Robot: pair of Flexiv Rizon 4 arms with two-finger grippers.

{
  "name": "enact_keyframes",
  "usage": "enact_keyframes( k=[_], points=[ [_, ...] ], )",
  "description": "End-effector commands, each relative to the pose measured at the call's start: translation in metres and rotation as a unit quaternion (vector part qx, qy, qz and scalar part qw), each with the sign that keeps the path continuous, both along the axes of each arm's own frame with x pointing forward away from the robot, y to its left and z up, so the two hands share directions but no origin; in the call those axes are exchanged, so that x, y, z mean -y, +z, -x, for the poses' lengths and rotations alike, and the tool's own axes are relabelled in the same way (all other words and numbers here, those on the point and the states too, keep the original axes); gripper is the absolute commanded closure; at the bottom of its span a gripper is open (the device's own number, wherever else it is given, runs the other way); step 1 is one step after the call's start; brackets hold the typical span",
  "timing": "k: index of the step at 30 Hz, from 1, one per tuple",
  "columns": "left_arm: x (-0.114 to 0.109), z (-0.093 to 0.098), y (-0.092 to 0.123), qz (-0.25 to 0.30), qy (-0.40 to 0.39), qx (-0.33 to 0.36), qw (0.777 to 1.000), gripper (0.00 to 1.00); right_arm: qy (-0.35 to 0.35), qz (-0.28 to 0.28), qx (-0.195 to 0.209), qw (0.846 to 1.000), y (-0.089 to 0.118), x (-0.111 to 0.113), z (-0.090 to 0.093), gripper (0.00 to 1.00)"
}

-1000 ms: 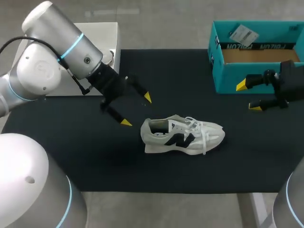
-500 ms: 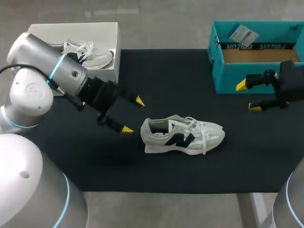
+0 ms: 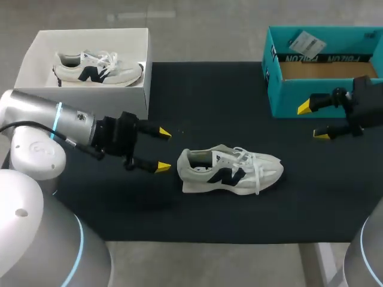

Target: Take the shoe out of the shoebox, open the shoe tongue, remove and reinsert the insole, then place the shoe into the shoebox

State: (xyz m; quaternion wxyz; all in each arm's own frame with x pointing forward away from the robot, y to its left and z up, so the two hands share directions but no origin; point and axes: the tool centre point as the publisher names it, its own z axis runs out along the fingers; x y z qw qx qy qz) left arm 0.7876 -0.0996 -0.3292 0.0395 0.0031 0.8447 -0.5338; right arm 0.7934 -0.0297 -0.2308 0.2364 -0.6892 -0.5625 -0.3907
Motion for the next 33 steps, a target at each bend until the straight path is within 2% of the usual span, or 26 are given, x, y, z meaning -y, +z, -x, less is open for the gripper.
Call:
enact_keyframes(
  k=[1,3,5,12,18,26,33],
  points=[
    [0.001,0.005,-0.001,0.004,0.059,0.029,0.998,0.00,-0.001,0.001,-0.001,1.000,0.000,-0.001,0.000,0.00],
    [0.001,0.005,-0.004,0.003,0.058,0.021,0.998,0.00,-0.001,0.001,-0.001,1.000,0.000,-0.001,0.000,0.00],
    [0.003,0.002,-0.012,-0.021,0.049,0.040,0.998,0.00,-0.001,0.001,-0.001,1.000,0.000,-0.001,0.000,0.00],
    [0.015,-0.011,-0.036,-0.023,0.033,-0.024,0.999,0.00,-0.001,0.001,-0.001,1.000,0.000,-0.001,0.000,0.00],
    [0.030,-0.020,-0.048,-0.042,-0.016,0.000,0.999,0.00,-0.001,0.001,-0.001,1.000,0.000,-0.001,0.000,0.00],
    [0.040,-0.021,-0.060,-0.049,-0.030,-0.015,0.998,0.00,-0.001,0.001,-0.001,1.000,0.000,-0.001,0.000,0.00],
    [0.043,-0.012,-0.075,-0.053,-0.032,-0.028,0.998,0.00,-0.001,0.001,-0.001,1.000,0.000,-0.001,0.000,0.00]
  ],
)
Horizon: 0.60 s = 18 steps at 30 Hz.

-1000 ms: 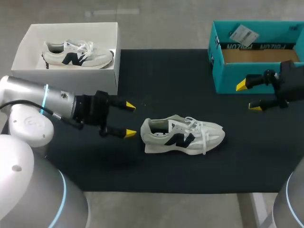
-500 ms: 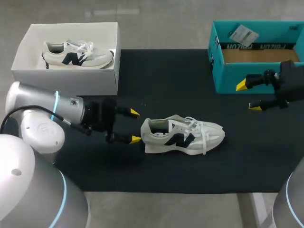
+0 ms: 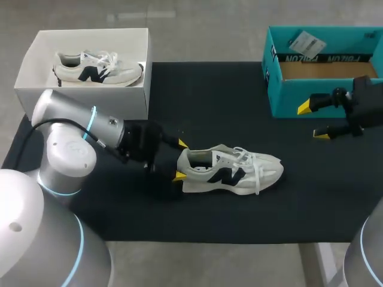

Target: Take the shoe out of the shoebox, open the shoe tongue, remove and reinsert the insole, then place the shoe into the shoebox

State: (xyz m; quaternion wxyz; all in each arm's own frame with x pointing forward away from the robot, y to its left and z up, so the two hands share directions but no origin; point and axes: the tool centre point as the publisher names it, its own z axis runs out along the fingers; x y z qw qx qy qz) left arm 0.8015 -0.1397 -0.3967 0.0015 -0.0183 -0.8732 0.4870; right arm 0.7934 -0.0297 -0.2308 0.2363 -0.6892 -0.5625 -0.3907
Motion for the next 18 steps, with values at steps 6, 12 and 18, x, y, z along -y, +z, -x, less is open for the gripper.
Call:
enact_keyframes(
  k=[6,12,18],
  points=[
    [0.009,0.006,-0.017,0.002,0.004,-0.010,1.000,0.00,-0.001,0.001,-0.001,1.000,0.000,-0.001,0.000,0.00],
    [0.024,0.008,-0.024,0.006,-0.001,-0.013,1.000,0.00,-0.001,0.001,-0.001,1.000,0.000,-0.001,0.000,0.00],
    [0.036,0.007,-0.027,0.010,0.001,-0.012,1.000,0.00,-0.001,0.001,-0.001,1.000,0.000,-0.001,0.000,0.00]
  ],
)
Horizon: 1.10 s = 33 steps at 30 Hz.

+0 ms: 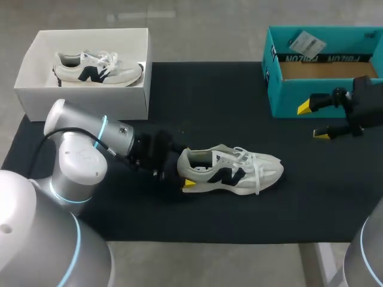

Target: Take the shoe out of the shoebox, open the shoe tongue, remove and reinsert the insole, then place the shoe into the shoebox

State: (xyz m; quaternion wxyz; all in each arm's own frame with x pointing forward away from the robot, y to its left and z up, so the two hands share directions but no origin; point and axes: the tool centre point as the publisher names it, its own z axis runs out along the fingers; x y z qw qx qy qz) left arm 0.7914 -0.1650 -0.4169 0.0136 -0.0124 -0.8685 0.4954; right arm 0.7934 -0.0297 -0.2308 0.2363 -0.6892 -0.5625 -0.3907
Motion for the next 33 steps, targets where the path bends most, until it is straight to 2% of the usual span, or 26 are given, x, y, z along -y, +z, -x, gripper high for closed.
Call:
enact_keyframes(
  k=[1,10,12,14,15,16,33],
  points=[
    [0.0125,-0.0033,-0.0082,0.000,0.002,0.002,1.000,0.00,-0.001,0.001,-0.001,1.000,0.0001,-0.0012,0.0002,0.00],
    [0.0174,-0.0034,-0.0127,0.001,0.007,0.005,1.000,0.00,-0.001,0.001,-0.001,1.000,0.0001,-0.0012,0.0002,0.00],
    [0.0175,-0.0032,-0.0120,0.002,0.004,0.003,1.000,0.36,-0.001,0.001,-0.001,1.000,0.0001,-0.0012,0.0002,0.00],
    [0.0173,-0.0032,-0.0111,0.002,0.002,0.002,1.000,0.80,-0.001,0.001,-0.001,1.000,0.0001,-0.0012,0.0002,0.00],
    [0.0173,-0.0032,-0.0109,0.002,0.002,0.002,1.000,0.96,-0.001,0.001,-0.001,1.000,0.0001,-0.0012,0.0002,0.00],
    [0.0172,-0.0033,-0.0108,0.001,0.000,0.002,1.000,1.00,-0.001,0.001,-0.001,1.000,0.0001,-0.0012,0.0002,0.00],
    [0.0159,-0.0027,-0.0104,-0.008,-0.002,0.000,1.000,1.00,-0.001,0.001,-0.001,1.000,0.0001,-0.0012,0.0002,0.00]
  ],
)
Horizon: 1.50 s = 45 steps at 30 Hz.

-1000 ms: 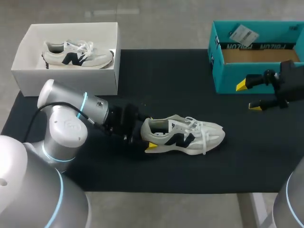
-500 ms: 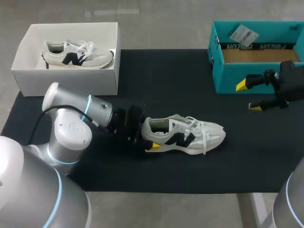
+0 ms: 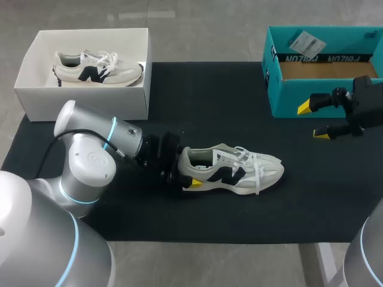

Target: Take the shoe out of the shoebox, open the shoe tongue, remove and reinsert the insole, then place the shoe into the shoebox

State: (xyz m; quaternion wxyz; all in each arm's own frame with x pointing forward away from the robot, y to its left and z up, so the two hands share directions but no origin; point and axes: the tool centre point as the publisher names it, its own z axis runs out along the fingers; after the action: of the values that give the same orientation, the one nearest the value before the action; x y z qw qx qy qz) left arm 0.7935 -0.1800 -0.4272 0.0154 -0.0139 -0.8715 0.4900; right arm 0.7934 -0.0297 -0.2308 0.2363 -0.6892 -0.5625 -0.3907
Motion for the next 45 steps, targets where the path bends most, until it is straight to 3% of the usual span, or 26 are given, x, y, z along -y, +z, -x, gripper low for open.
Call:
enact_keyframes(
  k=[1,19,31,42,45],
  points=[
    [0.001,-0.001,0.000,-0.002,0.000,0.000,1.000,1.00,-0.001,0.001,-0.001,1.000,0.000,-0.001,0.000,0.00],
    [0.001,-0.001,0.000,-0.002,0.000,0.000,1.000,1.00,-0.001,0.001,-0.001,1.000,0.000,-0.001,0.000,0.00],
    [0.001,-0.001,0.000,-0.002,0.000,0.000,1.000,1.00,-0.010,0.127,-0.045,0.991,0.009,-0.067,0.006,0.00],
    [0.001,-0.001,0.000,-0.002,0.000,0.000,1.000,1.00,-0.004,0.214,-0.026,0.976,0.012,-0.125,0.027,0.00],
    [0.001,-0.001,0.000,-0.002,0.000,0.000,1.000,1.00,-0.001,0.245,-0.044,0.968,0.009,-0.133,0.032,0.00]
  ],
)
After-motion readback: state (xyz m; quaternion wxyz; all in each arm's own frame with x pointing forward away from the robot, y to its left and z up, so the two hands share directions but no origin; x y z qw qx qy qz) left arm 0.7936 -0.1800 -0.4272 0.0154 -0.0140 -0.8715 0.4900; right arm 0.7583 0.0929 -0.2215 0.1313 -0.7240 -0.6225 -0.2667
